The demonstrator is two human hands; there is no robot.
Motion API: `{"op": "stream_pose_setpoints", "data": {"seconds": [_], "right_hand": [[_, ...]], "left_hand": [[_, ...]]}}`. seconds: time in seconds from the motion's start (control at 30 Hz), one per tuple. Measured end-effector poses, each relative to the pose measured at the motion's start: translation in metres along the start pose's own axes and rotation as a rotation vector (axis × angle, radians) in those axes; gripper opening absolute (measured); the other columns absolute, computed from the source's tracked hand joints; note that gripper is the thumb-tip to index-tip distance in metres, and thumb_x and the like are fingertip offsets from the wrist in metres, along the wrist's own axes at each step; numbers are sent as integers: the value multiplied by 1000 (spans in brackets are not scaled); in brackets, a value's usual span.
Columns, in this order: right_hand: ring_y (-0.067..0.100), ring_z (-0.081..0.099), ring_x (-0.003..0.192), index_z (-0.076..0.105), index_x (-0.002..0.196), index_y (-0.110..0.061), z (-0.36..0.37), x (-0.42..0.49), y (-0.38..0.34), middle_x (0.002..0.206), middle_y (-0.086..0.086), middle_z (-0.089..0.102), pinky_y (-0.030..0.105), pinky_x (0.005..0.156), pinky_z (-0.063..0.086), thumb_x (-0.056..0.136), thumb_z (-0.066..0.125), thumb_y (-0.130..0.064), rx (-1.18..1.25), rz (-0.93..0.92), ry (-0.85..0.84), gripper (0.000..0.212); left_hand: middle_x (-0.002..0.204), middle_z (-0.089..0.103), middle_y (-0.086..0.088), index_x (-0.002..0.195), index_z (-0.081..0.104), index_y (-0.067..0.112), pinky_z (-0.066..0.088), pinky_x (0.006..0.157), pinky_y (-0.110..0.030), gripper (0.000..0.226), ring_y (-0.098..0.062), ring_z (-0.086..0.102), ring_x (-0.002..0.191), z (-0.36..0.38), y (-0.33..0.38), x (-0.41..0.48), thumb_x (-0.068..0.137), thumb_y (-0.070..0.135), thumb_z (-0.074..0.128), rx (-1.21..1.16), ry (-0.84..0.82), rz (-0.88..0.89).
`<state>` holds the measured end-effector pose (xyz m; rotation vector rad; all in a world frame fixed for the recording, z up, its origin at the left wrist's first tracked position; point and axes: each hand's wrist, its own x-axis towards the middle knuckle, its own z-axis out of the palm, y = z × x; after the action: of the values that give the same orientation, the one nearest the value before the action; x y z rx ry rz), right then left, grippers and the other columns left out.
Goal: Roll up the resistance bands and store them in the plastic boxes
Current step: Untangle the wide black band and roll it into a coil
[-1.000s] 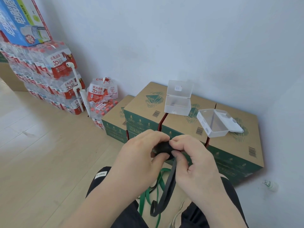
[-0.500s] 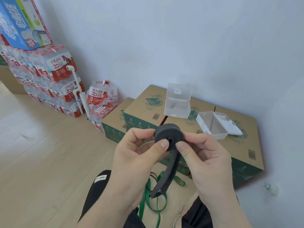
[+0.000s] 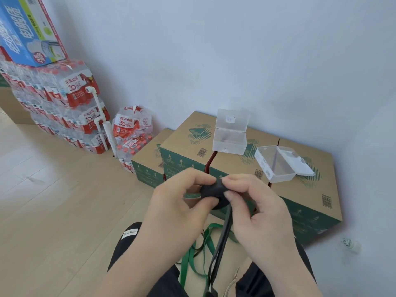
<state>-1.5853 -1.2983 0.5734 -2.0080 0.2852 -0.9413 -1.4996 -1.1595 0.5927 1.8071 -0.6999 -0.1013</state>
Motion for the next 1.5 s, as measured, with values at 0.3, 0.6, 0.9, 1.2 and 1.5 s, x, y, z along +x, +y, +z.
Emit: {"op": "stream_pose_setpoints", "data": {"seconds": [0.3, 0.6, 0.9, 1.2, 1.5], "right_hand": [[18, 77, 92, 78, 98, -16, -5, 3, -8, 98, 4, 81, 23, 80, 59, 75, 80, -9, 524, 369, 76, 23], [10, 70, 106, 77, 99, -23, -6, 2, 1, 106, -15, 75, 12, 88, 51, 90, 67, 12, 16, 66, 16, 37], [9, 77, 96, 80, 93, -17, -6, 5, -7, 101, -5, 81, 21, 83, 59, 81, 79, 8, 347, 287, 88, 28], [14, 77, 87, 78, 87, -17, 1, 3, -11, 93, 2, 82, 19, 77, 59, 78, 80, 5, 493, 346, 155, 24], [8, 68, 106, 73, 98, -23, 3, -1, -3, 106, -16, 72, 10, 90, 48, 90, 59, 2, -31, 0, 41, 30]], "left_hand": [[96, 80, -12, 82, 68, 19, 61, 88, -58, 26, -32, 78, 92, 11, 13, -1, 74, -1, 81, -710, 172, -249], [115, 65, 25, 118, 63, 31, 59, 82, -19, 46, -2, 65, 111, 11, -6, -2, 83, 8, 82, 132, 73, 211], [95, 75, 15, 100, 72, 30, 59, 72, -20, 36, -6, 70, 91, 0, 3, 4, 84, -2, 80, -164, 27, -30], [102, 78, -12, 95, 69, 13, 63, 85, -46, 20, -31, 76, 100, 17, 7, -4, 77, 7, 76, -866, 193, -303], [118, 65, 22, 127, 63, 30, 57, 88, -24, 47, -2, 63, 113, 8, -9, -2, 86, 12, 77, 192, 27, 257]]}}
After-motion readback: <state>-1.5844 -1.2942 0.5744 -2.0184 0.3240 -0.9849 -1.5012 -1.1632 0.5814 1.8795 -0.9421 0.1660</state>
